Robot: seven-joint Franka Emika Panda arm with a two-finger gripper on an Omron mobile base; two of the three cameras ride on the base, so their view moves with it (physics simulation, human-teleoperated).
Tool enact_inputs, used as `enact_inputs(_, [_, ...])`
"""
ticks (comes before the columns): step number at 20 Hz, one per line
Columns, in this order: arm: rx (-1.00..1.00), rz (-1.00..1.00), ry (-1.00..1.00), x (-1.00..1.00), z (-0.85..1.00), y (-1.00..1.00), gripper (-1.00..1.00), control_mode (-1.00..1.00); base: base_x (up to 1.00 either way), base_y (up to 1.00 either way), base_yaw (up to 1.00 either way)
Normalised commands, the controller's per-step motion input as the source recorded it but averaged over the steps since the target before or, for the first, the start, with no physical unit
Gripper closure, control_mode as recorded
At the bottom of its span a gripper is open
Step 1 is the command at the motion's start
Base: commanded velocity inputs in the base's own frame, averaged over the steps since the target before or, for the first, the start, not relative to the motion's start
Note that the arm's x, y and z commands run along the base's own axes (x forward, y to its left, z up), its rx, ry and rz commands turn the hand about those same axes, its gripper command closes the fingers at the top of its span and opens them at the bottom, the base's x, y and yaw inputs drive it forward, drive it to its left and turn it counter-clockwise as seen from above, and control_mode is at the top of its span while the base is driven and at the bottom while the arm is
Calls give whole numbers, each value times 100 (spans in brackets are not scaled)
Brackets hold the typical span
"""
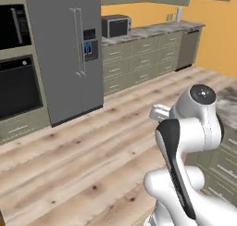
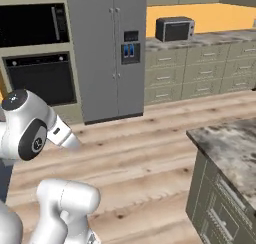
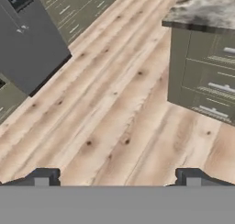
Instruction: Collect the turmeric, mayonnaise, and shaker from the cabinet and place them next to the stove.
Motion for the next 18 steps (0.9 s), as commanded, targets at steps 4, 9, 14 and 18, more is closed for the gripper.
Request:
enact_inputs(4, [0,0,0,0,0,0,-100,100,85,2,-46])
enact_inputs(9, [0,0,0,0,0,0,-100,100,95,7,-44])
enact_inputs(14, [0,0,0,0,0,0,-100,100,100,22,-41])
enact_inputs(18, [0,0,0,0,0,0,-100,100,100,33,-41])
